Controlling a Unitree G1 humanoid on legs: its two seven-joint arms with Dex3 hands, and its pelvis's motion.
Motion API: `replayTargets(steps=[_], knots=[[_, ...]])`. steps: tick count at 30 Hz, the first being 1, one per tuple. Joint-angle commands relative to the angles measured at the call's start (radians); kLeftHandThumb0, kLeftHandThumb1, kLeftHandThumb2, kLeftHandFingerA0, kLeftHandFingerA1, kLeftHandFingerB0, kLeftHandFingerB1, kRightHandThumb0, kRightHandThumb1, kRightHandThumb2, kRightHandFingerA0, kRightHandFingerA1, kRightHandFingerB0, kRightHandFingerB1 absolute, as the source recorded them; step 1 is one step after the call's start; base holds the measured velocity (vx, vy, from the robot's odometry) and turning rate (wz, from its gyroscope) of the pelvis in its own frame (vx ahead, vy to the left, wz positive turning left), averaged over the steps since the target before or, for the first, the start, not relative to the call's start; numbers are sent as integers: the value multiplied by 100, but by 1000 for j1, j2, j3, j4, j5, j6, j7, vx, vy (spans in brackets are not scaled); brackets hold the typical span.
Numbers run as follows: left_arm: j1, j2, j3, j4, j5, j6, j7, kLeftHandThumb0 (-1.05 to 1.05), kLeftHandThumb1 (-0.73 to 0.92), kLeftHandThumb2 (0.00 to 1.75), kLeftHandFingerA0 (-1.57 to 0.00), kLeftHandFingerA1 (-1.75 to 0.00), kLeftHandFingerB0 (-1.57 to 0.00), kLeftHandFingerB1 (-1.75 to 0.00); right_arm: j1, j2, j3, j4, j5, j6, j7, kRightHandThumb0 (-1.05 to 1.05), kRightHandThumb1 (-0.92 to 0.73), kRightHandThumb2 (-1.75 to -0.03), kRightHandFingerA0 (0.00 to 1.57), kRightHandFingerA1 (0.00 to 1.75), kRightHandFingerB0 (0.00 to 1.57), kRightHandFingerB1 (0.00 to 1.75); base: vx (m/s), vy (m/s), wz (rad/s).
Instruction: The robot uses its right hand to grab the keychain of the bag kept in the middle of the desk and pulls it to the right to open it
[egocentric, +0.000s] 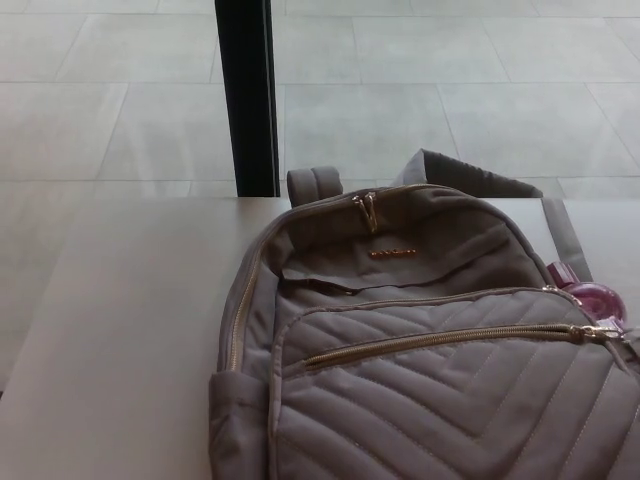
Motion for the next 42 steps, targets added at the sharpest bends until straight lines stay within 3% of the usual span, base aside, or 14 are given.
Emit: replayTargets(steps=[1,3,4,7,8,9,15,16,21,24,33,39,40,42], knots=[[16,15,-7,8,13,-50,-6,-68,86,66,-62,-58,-56,-46,-30,114,-243,320,416,255,177,-96,-64,-105,0,29,10,18,0,0,0],[16,15,-5,7,10,-45,-7,-68,86,66,-61,-57,-55,-45,-46,114,-262,365,414,252,155,-85,-81,-64,2,56,15,40,0,0,0],[14,19,-14,15,23,-46,2,-71,86,66,-63,-60,-55,-45,-63,132,-326,398,496,287,190,-76,-65,-96,84,103,50,61,0,0,0],[12,25,-31,17,40,-46,6,-74,88,66,-62,-59,-54,-45,-55,119,-365,477,575,239,298,-80,-82,-64,64,61,50,47,0,0,0],[14,23,-24,12,29,-49,-2,-71,87,66,-62,-60,-55,-46,-39,110,-365,475,574,250,330,-86,-66,-108,85,82,27,54,0,0,0],[10,16,-23,12,26,-45,-2,-71,86,66,-62,-59,-54,-46,-28,95,-371,485,576,263,364,-82,-80,-65,82,75,27,42,0,0,0],[3,15,-22,8,22,-29,-4,-73,87,66,-61,-61,-53,-46,-27,75,-401,559,550,352,370,-81,-80,-64,97,114,22,45,0,0,0],[4,14,-18,9,16,-37,-4,-72,86,66,-61,-60,-53,-46,-47,62,-387,623,514,372,338,-88,-69,-103,93,106,18,53,0,0,0],[-10,8,6,17,-7,-20,4,-73,85,65,-64,-62,-55,-46,-140,103,-481,827,593,513,262,-54,-69,-63,63,143,6,53,0,0,0],[-8,8,7,-3,-14,6,-1,-69,86,66,-61,-59,-53,-45,-155,170,-555,915,652,561,185,-48,-70,-67,95,159,48,75,0,0,0],[-26,24,49,-2,-54,30,-14,-73,87,66,-63,-58,-56,-46,-55,324,-448,988,577,501,328,-46,-68,-60,31,79,19,52,0,0,0],[-37,14,129,-1,-100,49,-26,-72,85,65,-66,-59,-50,-43,-29,328,-359,977,542,427,419,-58,-65,-59,39,75,24,49,0,0,0],[-40,19,128,3,-88,58,-23,-72,68,105,-61,-67,-42,-56,-8,331,-334,960,533,416,442,-60,-65,-59,45,73,25,48,0,0,0],[-39,20,126,-1,-77,61,-21,-72,85,65,-66,-60,-49,-42,2,329,-308,949,532,409,456,-61,-65,-59,48,73,25,48,0,0,0]])
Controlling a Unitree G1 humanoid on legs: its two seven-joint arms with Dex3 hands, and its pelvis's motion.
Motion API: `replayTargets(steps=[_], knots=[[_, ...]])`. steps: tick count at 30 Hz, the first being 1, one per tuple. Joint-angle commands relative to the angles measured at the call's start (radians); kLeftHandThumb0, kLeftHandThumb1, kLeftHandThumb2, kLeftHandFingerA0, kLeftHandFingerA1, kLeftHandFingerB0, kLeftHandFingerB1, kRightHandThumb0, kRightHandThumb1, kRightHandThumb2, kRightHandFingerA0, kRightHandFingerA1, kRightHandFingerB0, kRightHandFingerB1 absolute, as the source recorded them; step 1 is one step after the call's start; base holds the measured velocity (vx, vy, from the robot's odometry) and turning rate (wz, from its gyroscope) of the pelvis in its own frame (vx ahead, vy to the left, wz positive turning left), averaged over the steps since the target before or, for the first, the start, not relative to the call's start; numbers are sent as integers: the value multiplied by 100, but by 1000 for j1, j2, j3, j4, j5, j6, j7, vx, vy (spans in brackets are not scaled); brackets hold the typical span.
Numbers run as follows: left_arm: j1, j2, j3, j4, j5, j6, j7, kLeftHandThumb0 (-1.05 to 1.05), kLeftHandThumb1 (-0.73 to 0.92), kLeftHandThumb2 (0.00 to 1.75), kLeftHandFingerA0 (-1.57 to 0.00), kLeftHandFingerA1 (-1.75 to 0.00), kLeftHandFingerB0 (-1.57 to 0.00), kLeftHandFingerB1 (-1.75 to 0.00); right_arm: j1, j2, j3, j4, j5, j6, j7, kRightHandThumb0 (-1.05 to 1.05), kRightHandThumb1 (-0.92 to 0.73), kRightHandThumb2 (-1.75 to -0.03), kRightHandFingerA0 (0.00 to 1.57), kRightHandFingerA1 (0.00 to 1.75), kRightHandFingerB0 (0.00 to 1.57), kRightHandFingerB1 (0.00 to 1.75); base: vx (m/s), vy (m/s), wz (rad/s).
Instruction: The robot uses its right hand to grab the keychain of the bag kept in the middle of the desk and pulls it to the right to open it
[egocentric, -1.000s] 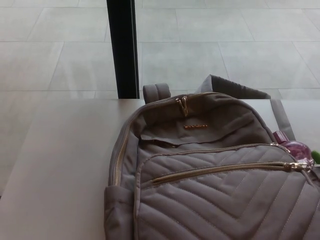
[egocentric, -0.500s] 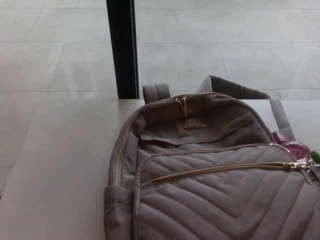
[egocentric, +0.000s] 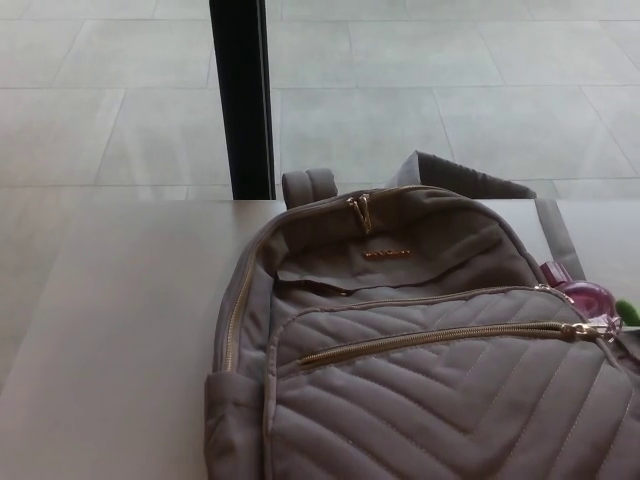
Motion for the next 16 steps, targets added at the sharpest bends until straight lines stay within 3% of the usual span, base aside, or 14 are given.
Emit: replayTargets(steps=[1,2,11,12,13,14,15,16], knots=[[-7,24,42,0,-45,63,-12,-71,85,65,-66,-59,-50,-43,32,16,71,-3,92,49,159,-61,-64,-59,51,73,27,48,0,0,0],[-10,24,48,4,-48,72,-12,-68,84,65,-67,-62,-56,-45,35,19,94,-15,79,33,149,-60,-63,-59,59,77,33,48,0,0,0],[-10,27,77,-1,-58,80,-55,-70,84,65,-64,-62,-50,-44,25,-4,213,11,99,18,103,-55,-62,-59,71,76,31,46,0,0,0],[-7,27,70,-7,-49,74,-46,-70,84,65,-64,-63,-50,-45,26,-1,219,15,101,5,87,-58,-47,-84,70,79,20,54,0,0,0],[-7,27,70,-7,-49,75,-46,-70,84,65,-64,-63,-50,-45,26,-2,224,16,105,4,86,-58,-47,-84,70,79,20,54,0,0,0],[-7,29,61,-9,-39,76,-39,-71,85,65,-65,-63,-51,-45,26,-4,231,16,107,9,80,-53,-61,-58,70,75,21,47,0,0,0],[-13,28,67,-4,-46,90,-40,-68,84,65,-66,-65,-52,-45,17,-3,234,21,111,18,64,-56,-46,-82,74,81,17,53,0,0,0],[-15,28,67,-5,-47,92,-39,-68,84,65,-65,-64,-52,-45,16,-1,234,19,115,18,62,-54,-46,-82,75,81,17,54,0,0,0]])
